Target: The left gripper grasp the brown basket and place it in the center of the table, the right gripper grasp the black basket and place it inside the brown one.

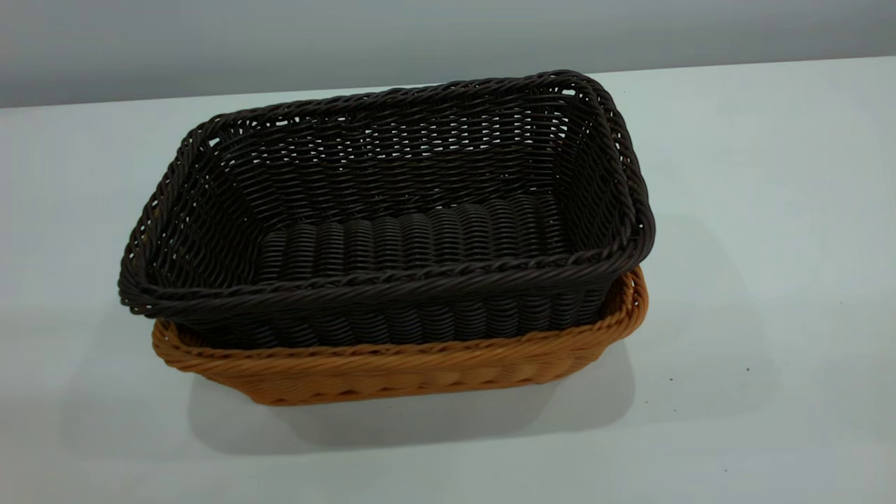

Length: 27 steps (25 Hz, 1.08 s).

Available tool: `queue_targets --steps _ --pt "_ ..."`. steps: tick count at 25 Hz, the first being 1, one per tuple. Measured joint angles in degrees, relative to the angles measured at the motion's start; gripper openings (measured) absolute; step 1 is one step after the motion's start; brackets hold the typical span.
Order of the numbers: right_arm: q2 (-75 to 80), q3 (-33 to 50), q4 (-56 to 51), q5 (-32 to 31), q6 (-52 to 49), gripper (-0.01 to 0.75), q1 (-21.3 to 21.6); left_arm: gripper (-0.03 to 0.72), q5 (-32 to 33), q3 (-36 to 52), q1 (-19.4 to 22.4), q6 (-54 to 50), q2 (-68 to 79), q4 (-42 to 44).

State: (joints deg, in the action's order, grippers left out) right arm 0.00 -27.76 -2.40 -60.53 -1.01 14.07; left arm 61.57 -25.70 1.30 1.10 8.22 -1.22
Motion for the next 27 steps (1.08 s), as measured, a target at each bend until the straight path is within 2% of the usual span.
queue_targets --steps 7,13,27 --pt "0.0 0.0 0.0 0.0 0.0 0.0 0.1 -0.001 0.1 0.0 -0.1 0.0 -8.1 0.0" --pt "0.0 0.0 0.0 0.0 0.0 0.0 0.1 -0.001 0.1 0.0 -2.6 0.1 -8.3 0.0" --pt "0.0 0.0 0.0 0.0 0.0 0.0 0.1 -0.001 0.1 0.0 -2.6 0.1 -8.2 0.1"
